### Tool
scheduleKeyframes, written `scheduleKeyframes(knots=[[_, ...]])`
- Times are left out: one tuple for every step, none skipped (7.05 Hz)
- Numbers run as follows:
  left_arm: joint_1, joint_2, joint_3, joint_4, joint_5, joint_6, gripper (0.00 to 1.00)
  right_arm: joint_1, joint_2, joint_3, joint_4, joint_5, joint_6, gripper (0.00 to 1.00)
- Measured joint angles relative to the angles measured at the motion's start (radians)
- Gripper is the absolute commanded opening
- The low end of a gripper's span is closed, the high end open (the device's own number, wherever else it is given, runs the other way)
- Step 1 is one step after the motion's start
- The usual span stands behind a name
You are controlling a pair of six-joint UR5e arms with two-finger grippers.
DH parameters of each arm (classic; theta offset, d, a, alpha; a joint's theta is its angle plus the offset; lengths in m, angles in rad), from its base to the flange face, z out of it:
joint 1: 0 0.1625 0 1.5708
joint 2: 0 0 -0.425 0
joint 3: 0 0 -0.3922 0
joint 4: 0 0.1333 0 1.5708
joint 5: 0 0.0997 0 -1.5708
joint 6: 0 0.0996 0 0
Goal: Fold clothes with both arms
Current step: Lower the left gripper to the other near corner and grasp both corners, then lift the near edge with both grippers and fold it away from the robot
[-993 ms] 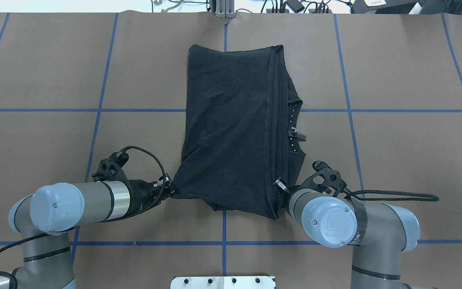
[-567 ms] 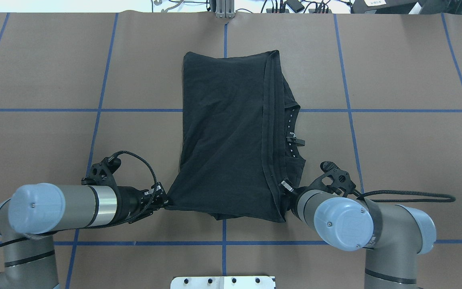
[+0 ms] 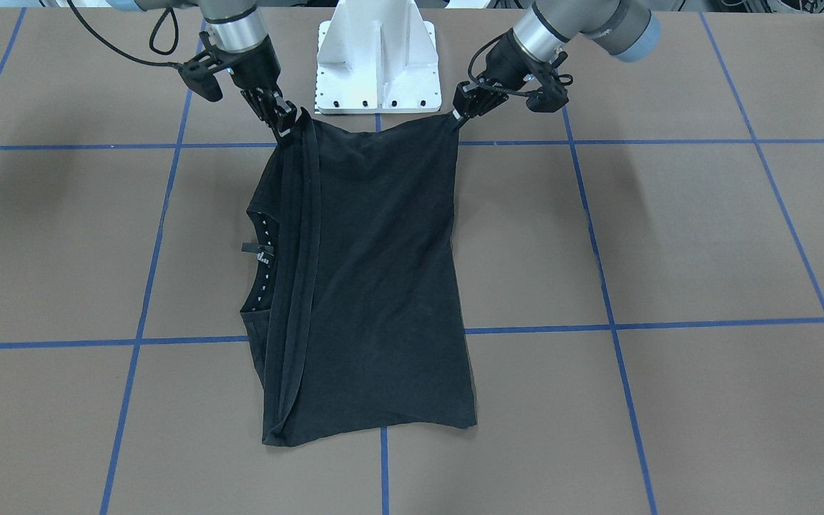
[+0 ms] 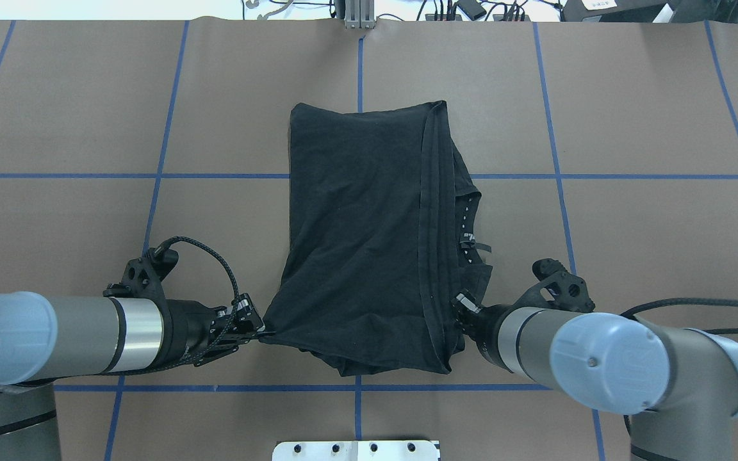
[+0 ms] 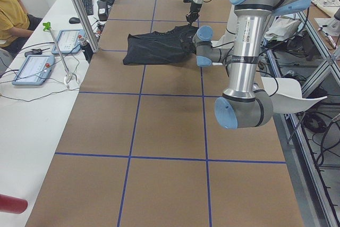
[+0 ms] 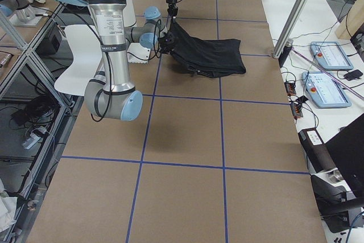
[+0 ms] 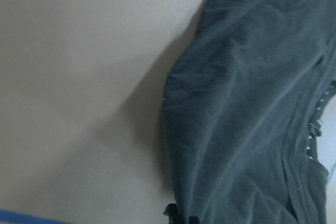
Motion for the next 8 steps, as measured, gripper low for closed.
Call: scheduleKeyframes(knots=[[-0.021, -0.004, -0.038, 0.026, -0.013, 0.000, 0.00, 0.028, -0.001, 0.038, -0.023, 0.046, 0.003, 0.00], [-0.079, -0.019, -0.043, 0.043, -0.031, 0.003, 0.00, 0.100, 0.008, 0.040, -0.034, 0.121, -0.005, 0.00], [-0.173, -0.072, 0.003, 0.062, -0.074, 0.012, 0.00, 0.200, 0.047, -0.006, -0.037, 0.210, -0.030, 0.00], [-0.264, -0.164, 0.107, 0.076, -0.124, 0.026, 0.00, 0.298, 0.130, -0.104, -0.037, 0.289, -0.061, 0.00], [-0.333, -0.263, 0.239, 0.079, -0.149, 0.062, 0.00, 0.378, 0.207, -0.210, -0.033, 0.352, -0.096, 0.00], [-0.386, -0.347, 0.371, 0.074, -0.158, 0.111, 0.00, 0.440, 0.272, -0.317, -0.031, 0.390, -0.153, 0.00], [-0.420, -0.419, 0.496, 0.067, -0.157, 0.152, 0.55, 0.485, 0.350, -0.454, -0.019, 0.406, -0.214, 0.00], [-0.442, -0.496, 0.647, 0.036, -0.136, 0.185, 1.00, 0.528, 0.453, -0.652, 0.037, 0.412, -0.266, 0.96]])
